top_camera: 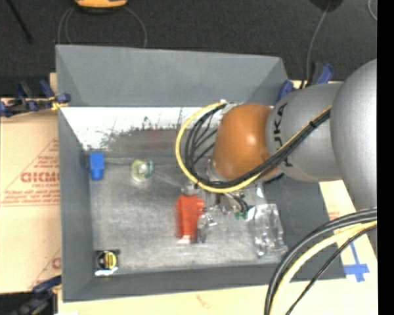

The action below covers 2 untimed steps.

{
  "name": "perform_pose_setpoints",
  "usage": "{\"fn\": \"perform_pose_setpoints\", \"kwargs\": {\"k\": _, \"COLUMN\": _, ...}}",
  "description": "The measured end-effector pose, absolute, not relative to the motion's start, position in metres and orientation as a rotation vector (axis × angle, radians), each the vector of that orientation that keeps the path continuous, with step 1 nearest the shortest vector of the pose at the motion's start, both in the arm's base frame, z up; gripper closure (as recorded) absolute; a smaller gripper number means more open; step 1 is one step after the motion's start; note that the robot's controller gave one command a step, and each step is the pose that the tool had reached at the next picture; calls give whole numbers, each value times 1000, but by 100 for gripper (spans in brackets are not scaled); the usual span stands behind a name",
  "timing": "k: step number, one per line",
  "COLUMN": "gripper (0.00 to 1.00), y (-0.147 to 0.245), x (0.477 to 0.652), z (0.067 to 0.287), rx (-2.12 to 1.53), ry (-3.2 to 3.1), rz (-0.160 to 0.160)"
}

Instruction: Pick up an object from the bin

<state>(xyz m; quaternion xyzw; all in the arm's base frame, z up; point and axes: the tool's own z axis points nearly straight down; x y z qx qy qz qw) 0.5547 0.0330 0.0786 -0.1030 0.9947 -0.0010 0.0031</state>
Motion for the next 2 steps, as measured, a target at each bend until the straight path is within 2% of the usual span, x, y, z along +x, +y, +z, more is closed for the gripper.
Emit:
{"fn": "perform_pose_setpoints", "kwargs": {"k": 1, "gripper": 100, "y": 33, "x": 555, "z": 80, "rx": -322, "ry": 3118, "rz": -2}}
{"fn": "perform_pose_setpoints", "kwargs": {"k": 2, "gripper": 100, "y": -28, "x": 558, "z": 231, "rx": -1058, "ry": 2950, "rz": -7}}
